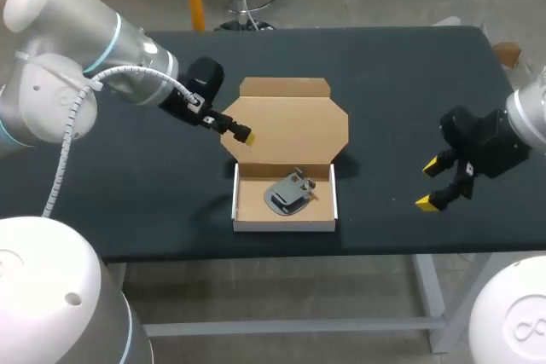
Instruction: Assemble the packaging by folding the flat box into shape, placing the metal phone stand inside, and closing the box properly
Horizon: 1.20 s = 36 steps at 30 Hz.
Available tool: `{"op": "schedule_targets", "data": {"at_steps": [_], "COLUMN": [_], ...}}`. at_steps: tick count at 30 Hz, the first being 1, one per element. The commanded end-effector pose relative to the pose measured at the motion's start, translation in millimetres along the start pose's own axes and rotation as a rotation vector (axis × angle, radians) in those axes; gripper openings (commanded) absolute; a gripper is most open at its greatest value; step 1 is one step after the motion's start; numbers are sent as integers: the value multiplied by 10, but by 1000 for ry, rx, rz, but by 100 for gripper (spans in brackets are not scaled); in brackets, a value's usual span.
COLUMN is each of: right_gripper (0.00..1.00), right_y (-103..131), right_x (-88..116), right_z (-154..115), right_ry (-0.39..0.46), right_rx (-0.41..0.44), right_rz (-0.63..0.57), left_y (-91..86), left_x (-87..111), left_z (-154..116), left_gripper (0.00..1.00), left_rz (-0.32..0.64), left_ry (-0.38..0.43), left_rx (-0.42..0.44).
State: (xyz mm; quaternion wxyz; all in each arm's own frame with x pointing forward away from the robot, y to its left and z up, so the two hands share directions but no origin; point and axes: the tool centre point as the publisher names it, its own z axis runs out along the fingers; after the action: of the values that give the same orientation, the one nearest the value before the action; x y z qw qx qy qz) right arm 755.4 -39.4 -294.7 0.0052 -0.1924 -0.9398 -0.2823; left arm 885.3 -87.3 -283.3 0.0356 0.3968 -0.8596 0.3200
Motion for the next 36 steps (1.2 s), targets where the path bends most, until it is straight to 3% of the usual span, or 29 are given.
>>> {"op": "schedule_targets", "data": {"at_steps": [1,3,12,20,29,36], "right_gripper": [100,100,100,100,100,100], "right_y": [-4,-4,-4,204,392,529], "right_x": [4,4,4,-31,-129,-227], "right_z": [-19,-19,-19,-101,-221,-303], "right_ry": [2,2,2,29,64,60], "right_rx": [-4,-4,-4,42,78,138], "right_rz": [-1,-1,-1,-58,-116,-153], "left_y": [-7,-26,-87,-143,-236,-277], "left_x": [-8,-81,-558,-966,-1166,-1236], "left_z": [-12,-31,-112,-91,51,214], "left_gripper": [100,100,100,100,100,100], "left_rz": [13,34,76,79,91,87], "left_ry": [10,-16,67,128,158,241], "left_rx": [-8,21,87,121,132,150]}}
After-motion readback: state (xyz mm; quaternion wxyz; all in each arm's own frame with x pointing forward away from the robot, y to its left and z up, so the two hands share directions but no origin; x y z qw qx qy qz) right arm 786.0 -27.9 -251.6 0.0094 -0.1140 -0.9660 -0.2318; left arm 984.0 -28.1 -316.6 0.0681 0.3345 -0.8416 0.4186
